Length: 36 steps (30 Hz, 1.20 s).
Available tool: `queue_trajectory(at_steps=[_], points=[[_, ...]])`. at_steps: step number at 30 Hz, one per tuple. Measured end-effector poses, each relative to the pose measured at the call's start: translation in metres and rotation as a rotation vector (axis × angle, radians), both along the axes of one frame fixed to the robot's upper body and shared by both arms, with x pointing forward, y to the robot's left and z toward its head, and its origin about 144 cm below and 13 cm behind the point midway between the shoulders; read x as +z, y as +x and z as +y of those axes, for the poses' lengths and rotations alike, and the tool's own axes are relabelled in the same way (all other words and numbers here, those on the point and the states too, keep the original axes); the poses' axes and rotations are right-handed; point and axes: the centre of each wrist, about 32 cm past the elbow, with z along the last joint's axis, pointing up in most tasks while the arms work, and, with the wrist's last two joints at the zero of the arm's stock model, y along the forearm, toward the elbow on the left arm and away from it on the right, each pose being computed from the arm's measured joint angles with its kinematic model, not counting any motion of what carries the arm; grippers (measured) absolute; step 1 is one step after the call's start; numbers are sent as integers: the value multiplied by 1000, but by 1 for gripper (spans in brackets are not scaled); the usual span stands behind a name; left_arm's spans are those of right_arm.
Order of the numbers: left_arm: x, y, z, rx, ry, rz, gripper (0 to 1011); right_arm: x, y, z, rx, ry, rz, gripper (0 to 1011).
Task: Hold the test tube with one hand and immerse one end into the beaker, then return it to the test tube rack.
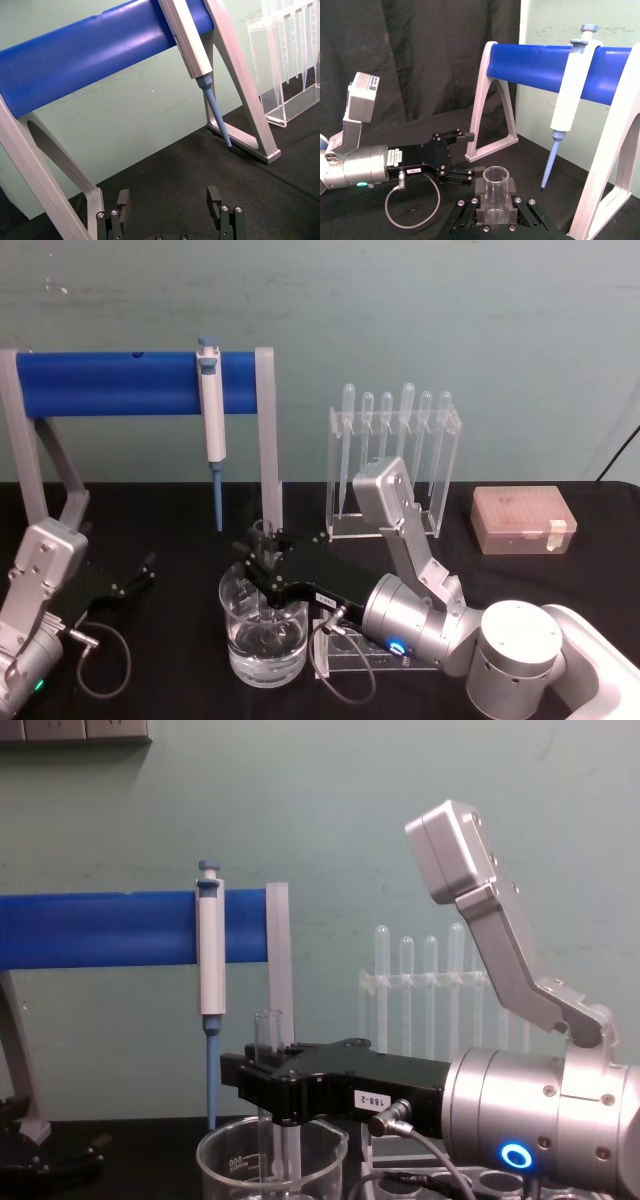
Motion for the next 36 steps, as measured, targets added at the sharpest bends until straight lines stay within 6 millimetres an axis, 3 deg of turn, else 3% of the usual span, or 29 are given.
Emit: queue_trajectory(at_steps=[36], points=[[0, 0, 0, 0, 0, 0, 1000, 0, 0, 0, 0, 0, 0, 226]])
